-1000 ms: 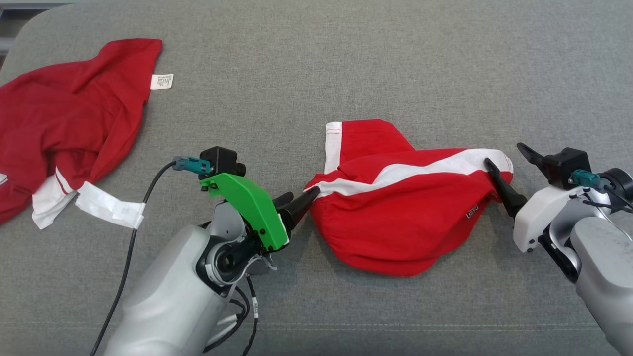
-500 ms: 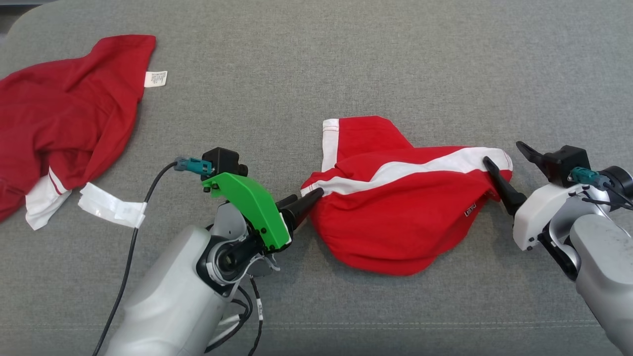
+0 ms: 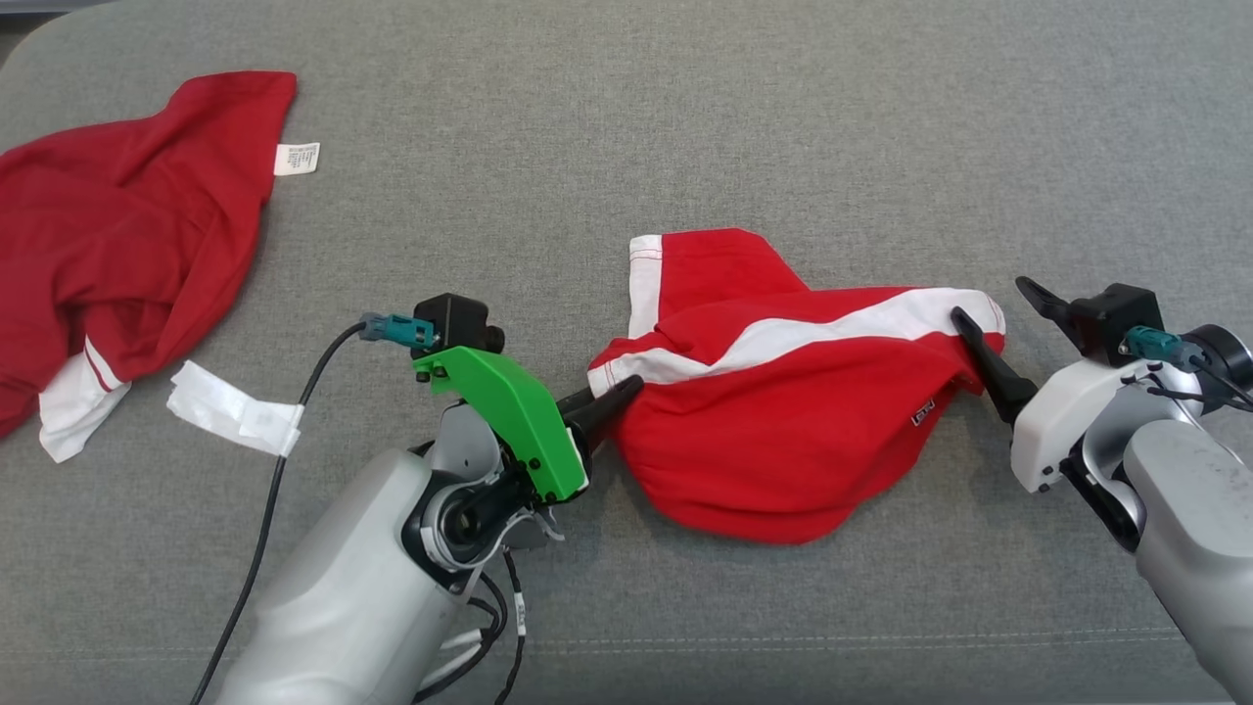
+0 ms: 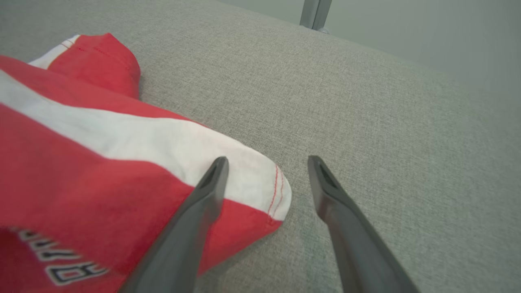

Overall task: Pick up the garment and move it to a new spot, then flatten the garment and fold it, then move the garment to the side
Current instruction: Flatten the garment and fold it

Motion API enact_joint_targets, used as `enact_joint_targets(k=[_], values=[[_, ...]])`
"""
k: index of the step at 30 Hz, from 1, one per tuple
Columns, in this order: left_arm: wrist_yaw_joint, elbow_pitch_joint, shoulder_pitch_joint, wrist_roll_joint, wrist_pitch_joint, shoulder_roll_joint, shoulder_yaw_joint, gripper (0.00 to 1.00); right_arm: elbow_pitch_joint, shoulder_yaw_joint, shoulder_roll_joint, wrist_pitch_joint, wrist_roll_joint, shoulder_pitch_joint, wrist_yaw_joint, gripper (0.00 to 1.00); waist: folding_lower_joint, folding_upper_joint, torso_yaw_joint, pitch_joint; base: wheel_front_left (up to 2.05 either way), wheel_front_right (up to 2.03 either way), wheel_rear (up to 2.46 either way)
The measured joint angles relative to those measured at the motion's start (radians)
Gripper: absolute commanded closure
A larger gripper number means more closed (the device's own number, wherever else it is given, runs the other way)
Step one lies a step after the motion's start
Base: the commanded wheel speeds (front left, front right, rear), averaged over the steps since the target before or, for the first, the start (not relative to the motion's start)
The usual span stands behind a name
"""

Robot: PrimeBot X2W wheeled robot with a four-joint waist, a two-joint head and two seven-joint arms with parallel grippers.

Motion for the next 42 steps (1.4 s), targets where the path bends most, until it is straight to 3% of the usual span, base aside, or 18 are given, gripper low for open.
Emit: enact_joint_targets(k=[2, 4, 5, 7, 10, 11, 20, 24, 30, 32, 37, 38, 40, 41, 42], values=[[0.000, 0.008, 0.000, 0.000, -0.012, 0.000, 0.005, 0.61, -0.001, 0.003, 0.000, 0.000, 0.000, 0.000, 0.000, 0.00, 0.0000, 0.0000, -0.003, 0.000, 0.00, 0.00, 0.00], [0.000, 0.016, 0.000, 0.006, -0.023, 0.000, 0.009, 0.60, -0.002, 0.007, 0.000, 0.000, 0.001, 0.000, 0.000, 0.00, 0.0000, 0.0000, -0.006, 0.001, 0.00, 0.00, 0.00], [0.001, 0.020, 0.000, 0.006, -0.029, 0.000, 0.014, 0.54, -0.002, 0.008, 0.000, 0.000, 0.002, 0.000, 0.000, 0.00, 0.0000, 0.0000, -0.007, 0.001, 0.00, 0.00, 0.00], [0.001, 0.028, 0.000, 0.006, -0.043, 0.001, 0.025, 0.00, -0.002, 0.009, 0.000, 0.000, 0.005, 0.000, 0.000, 0.00, 0.0000, 0.0000, -0.010, 0.002, 0.00, 0.00, 0.00], [0.001, 0.036, -0.001, 0.006, -0.044, 0.001, 0.035, 0.09, -0.003, 0.008, -0.003, 0.000, 0.009, 0.000, 0.000, 0.00, 0.0000, 0.0000, -0.013, 0.003, 0.00, 0.00, 0.00], [0.001, 0.038, -0.002, 0.006, -0.049, 0.001, 0.036, 0.00, -0.002, 0.008, -0.005, 0.000, 0.009, 0.000, 0.000, 0.00, 0.0000, 0.0000, -0.013, 0.003, 0.00, 0.00, 0.00], [-0.001, 0.059, -0.017, 0.006, -0.064, 0.000, 0.042, 0.00, -0.005, 0.016, -0.006, 0.000, 0.010, -0.003, 0.000, 0.00, 0.0000, 0.0000, -0.020, -0.002, 0.00, 0.00, 0.00], [-0.010, 0.070, -0.023, 0.003, -0.064, -0.002, 0.041, 0.40, -0.006, 0.016, -0.006, 0.000, 0.016, -0.004, 0.000, 0.00, 0.0000, 0.0000, -0.022, -0.004, 0.00, 0.00, 0.00], [-0.019, 0.081, -0.023, -0.005, -0.060, -0.003, 0.024, 0.61, -0.006, 0.016, -0.007, 0.000, 0.018, -0.004, 0.000, 0.00, 0.0000, 0.0000, -0.025, -0.005, 0.00, 0.00, 0.00], [-0.022, 0.084, -0.023, -0.005, -0.060, -0.003, 0.020, 0.64, -0.007, 0.016, -0.009, 0.000, 0.018, -0.004, 0.000, 0.00, 0.0000, 0.0000, -0.026, -0.004, 0.00, 0.00, 0.00], [-0.026, 0.088, -0.023, -0.012, -0.060, -0.004, 0.020, 0.47, -0.008, 0.016, -0.010, 0.000, 0.018, -0.004, 0.000, 0.00, 0.0000, 0.0000, -0.025, -0.004, 0.00, 0.00, 0.00], [-0.026, 0.089, -0.023, -0.012, -0.060, -0.004, 0.019, 0.39, -0.008, 0.016, -0.011, 0.000, 0.018, -0.004, 0.000, 0.00, 0.0000, 0.0000, -0.025, -0.004, 0.00, 0.00, 0.00], [-0.034, 0.089, -0.023, -0.019, -0.060, -0.004, 0.022, 0.08, -0.008, 0.016, -0.011, 0.000, 0.019, -0.004, 0.000, 0.00, 0.0000, 0.0000, -0.024, -0.004, 0.00, 0.00, 0.00], [-0.035, 0.088, -0.023, -0.027, -0.060, -0.004, 0.025, 0.00, -0.008, 0.016, -0.011, 0.000, 0.019, -0.004, 0.000, 0.00, 0.0000, 0.0000, -0.023, -0.005, 0.00, 0.00, 0.00], [-0.038, 0.087, -0.023, -0.037, -0.058, -0.005, 0.028, 0.00, -0.008, 0.016, -0.011, 0.000, 0.019, -0.004, 0.000, 0.00, 0.0000, 0.0000, -0.022, -0.005, 0.00, 0.00, 0.00]])
